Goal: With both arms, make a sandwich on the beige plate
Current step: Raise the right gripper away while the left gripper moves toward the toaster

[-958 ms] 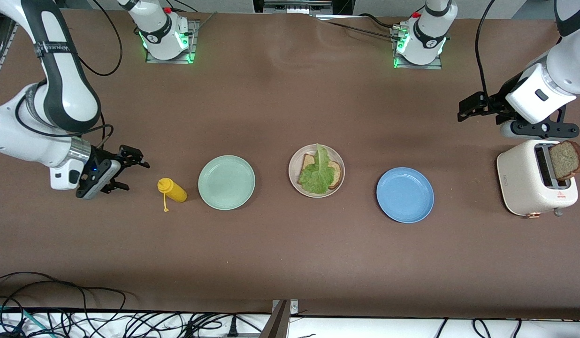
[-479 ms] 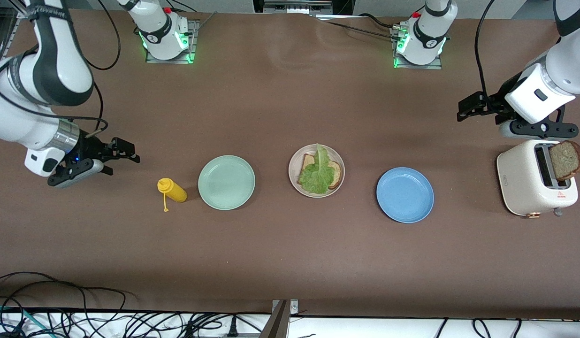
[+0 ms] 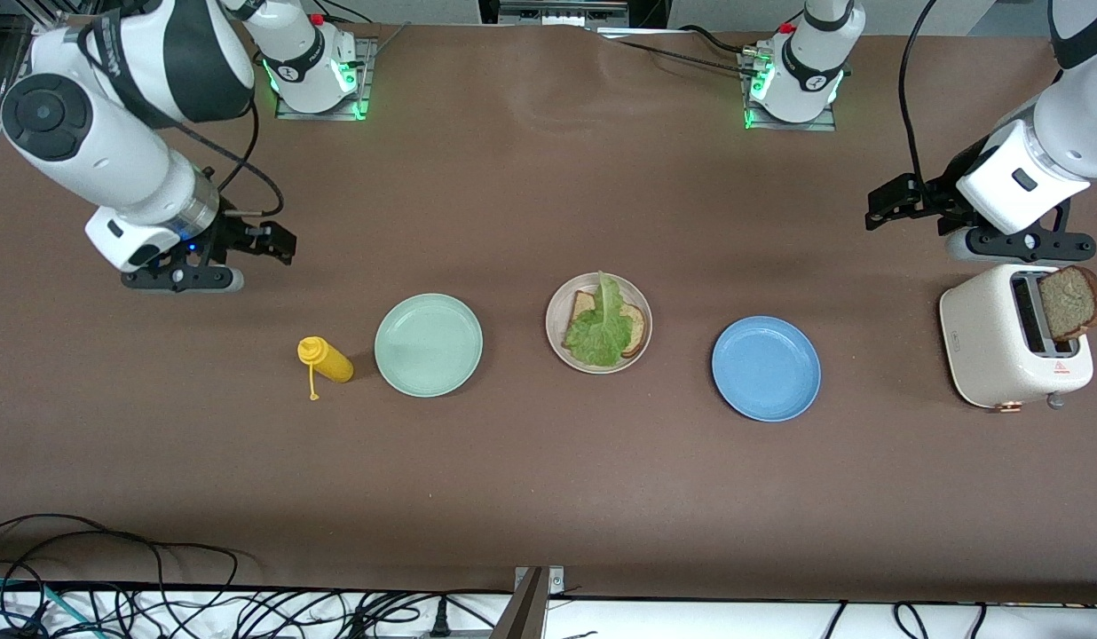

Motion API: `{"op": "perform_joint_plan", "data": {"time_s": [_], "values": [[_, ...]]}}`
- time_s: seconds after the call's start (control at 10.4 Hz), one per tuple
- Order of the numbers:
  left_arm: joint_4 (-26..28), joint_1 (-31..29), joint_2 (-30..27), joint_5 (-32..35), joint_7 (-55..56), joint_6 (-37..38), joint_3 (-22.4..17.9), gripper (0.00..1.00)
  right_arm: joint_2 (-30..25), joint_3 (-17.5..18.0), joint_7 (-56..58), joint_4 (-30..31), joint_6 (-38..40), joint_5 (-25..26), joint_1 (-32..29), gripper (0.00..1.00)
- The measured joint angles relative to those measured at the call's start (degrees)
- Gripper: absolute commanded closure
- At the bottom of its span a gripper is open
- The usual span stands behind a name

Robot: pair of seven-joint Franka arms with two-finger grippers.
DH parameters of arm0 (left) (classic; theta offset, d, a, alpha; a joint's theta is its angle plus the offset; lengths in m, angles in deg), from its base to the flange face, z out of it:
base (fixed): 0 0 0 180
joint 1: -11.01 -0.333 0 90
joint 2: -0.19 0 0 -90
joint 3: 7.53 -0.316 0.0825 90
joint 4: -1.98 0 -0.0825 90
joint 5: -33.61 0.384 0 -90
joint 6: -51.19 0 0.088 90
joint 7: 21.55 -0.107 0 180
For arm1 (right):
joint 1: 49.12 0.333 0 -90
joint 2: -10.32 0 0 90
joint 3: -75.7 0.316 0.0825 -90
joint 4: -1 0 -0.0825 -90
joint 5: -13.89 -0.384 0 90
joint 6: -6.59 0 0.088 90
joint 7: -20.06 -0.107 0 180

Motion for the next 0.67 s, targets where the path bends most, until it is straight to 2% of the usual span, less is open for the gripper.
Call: {"op": "perform_joint_plan", "data": {"time_s": [0.19,0.67], "values": [[0.0,0.0,0.0,0.0,0.0,0.0,0.0,0.0,-0.4,-0.9,-0.6,-4.0,7.6,0.1,-0.5,0.0],[0.0,0.0,0.0,0.0,0.0,0.0,0.0,0.0,-0.9,-4.5,2.0,-9.2,13.9,0.1,-1.1,0.0]]}}
